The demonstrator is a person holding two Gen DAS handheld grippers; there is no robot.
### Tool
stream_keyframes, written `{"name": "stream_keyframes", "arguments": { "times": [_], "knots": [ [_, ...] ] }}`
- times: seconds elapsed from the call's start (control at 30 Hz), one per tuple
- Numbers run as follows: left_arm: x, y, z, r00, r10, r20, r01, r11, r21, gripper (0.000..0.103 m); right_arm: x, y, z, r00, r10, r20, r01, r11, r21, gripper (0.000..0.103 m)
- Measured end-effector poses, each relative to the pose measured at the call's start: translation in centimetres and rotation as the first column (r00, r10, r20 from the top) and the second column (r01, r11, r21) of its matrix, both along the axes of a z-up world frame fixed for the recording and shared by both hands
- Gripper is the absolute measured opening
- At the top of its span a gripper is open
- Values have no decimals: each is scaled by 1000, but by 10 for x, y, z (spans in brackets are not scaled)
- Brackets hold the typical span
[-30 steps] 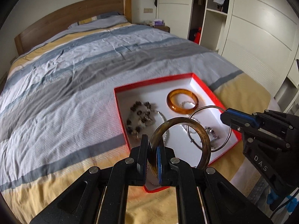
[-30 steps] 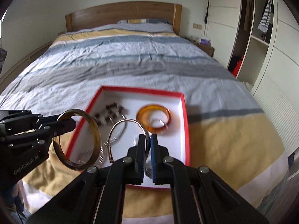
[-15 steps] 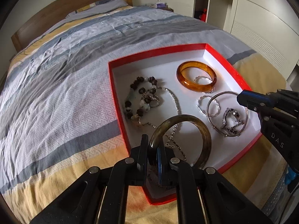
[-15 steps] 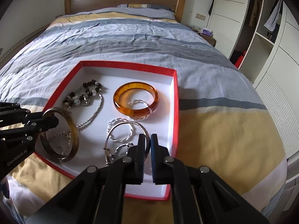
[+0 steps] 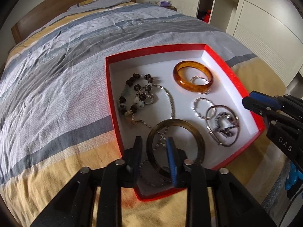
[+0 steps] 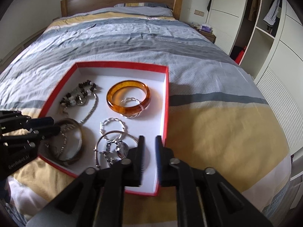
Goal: Organize jewelry
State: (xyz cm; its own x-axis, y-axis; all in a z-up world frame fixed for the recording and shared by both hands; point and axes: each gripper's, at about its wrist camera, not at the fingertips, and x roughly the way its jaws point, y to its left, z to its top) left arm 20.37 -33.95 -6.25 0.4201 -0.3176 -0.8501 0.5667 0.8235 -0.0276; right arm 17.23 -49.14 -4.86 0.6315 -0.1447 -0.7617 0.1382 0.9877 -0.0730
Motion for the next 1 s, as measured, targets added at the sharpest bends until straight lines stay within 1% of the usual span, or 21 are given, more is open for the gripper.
{"name": "stream_keyframes", "arguments": {
  "times": [0.03, 0.07, 0.23, 0.3, 0.37, 0.53, 0.63, 0.77, 1.0],
  "knots": [
    [-3, 1, 3, 1000, 2, 10, -2, 1000, -1, 41, -3, 1, 3, 1000, -1, 7, 1, 1000, 2, 25],
    [-6, 2, 7, 1000, 7, 20, -7, 1000, -4, 44, -6, 1, 7, 1000, -3, 14, 3, 1000, 5, 26],
    [-24, 17, 29, 999, 24, 44, -23, 999, -38, 46, -26, 11, 26, 999, -10, 47, 9, 1000, 23, 28],
    [-35, 26, 41, 997, 40, 72, -37, 998, -49, 51, -33, 16, 32, 998, -11, 55, 10, 999, 32, 30],
    [-46, 37, 52, 992, 71, 102, -66, 996, -57, 60, -40, 25, 37, 998, -12, 62, 10, 999, 47, 33],
    [-73, 67, 73, 979, 139, 151, -130, 989, -69, 70, -58, 56, 47, 997, 0, 74, -6, 996, 88, 39],
    [-88, 89, 82, 967, 185, 175, -175, 982, -72, 76, -68, 76, 51, 997, 12, 75, -20, 994, 104, 41],
    [-107, 125, 91, 949, 252, 189, -240, 967, -86, 83, -78, 102, 57, 996, 46, 79, -55, 993, 109, 47],
    [-134, 187, 103, 911, 342, 230, -332, 940, -80, 88, -98, 139, 66, 994, 71, 85, -81, 989, 121, 59]
  ]
}}
